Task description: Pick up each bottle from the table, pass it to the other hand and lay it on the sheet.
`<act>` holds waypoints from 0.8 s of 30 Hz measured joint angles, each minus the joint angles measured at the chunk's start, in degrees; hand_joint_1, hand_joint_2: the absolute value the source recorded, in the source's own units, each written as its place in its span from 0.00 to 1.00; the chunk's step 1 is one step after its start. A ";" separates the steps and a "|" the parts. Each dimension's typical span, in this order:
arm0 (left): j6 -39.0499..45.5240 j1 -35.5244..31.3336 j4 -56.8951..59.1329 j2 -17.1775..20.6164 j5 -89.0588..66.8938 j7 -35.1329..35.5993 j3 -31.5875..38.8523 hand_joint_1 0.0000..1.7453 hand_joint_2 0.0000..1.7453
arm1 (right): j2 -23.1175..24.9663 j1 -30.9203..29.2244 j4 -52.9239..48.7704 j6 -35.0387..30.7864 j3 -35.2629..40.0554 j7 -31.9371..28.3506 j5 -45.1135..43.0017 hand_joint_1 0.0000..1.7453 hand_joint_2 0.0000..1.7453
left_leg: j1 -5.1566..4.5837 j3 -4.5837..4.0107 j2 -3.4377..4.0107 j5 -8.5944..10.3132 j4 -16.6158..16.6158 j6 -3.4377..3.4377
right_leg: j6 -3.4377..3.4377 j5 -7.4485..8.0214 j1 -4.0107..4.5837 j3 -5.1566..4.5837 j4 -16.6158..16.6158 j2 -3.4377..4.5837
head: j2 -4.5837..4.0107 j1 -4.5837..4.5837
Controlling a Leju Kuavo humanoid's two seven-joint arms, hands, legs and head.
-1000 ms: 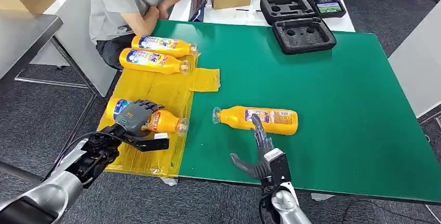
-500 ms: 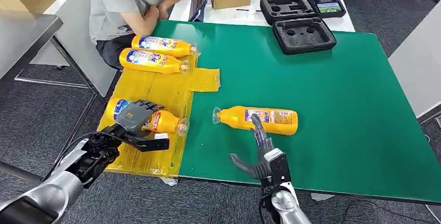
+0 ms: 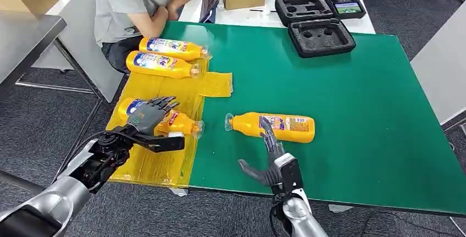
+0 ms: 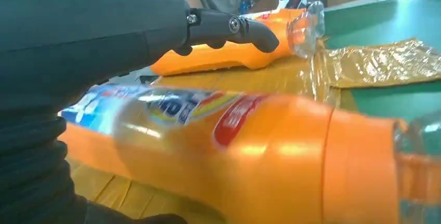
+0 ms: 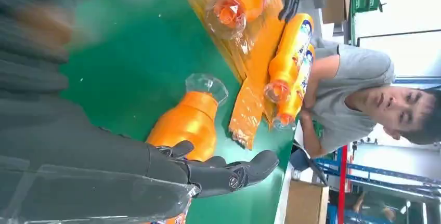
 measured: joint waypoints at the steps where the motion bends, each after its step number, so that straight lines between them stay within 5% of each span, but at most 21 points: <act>1: 0.09 0.00 -0.13 0.00 0.02 0.04 0.00 0.00 1.00 | 0.00 -0.03 0.09 0.00 0.07 0.00 0.00 0.00 1.00 | 0.00 0.00 0.00 0.00 0.00 0.00 | 0.00 0.00 0.00 0.00 0.00 0.00 | 0.00 0.02; 14: 1.40 1.17 -2.03 0.15 0.45 1.45 -0.04 0.00 1.00 | 0.09 -0.12 0.66 -1.44 0.48 0.00 0.59 0.00 1.00 | 0.00 0.00 0.00 0.00 0.00 0.00 | 0.00 0.00 0.00 0.01 0.00 0.00 | 0.00 0.02; 24: -5.94 3.44 -14.17 4.61 14.83 -5.24 2.62 0.00 1.00 | -0.55 -0.81 0.66 -5.81 2.99 0.00 1.86 0.00 1.00 | 0.01 -0.02 0.03 0.00 -0.01 0.00 | 0.00 0.00 0.02 -0.01 0.01 0.00 | 0.00 0.02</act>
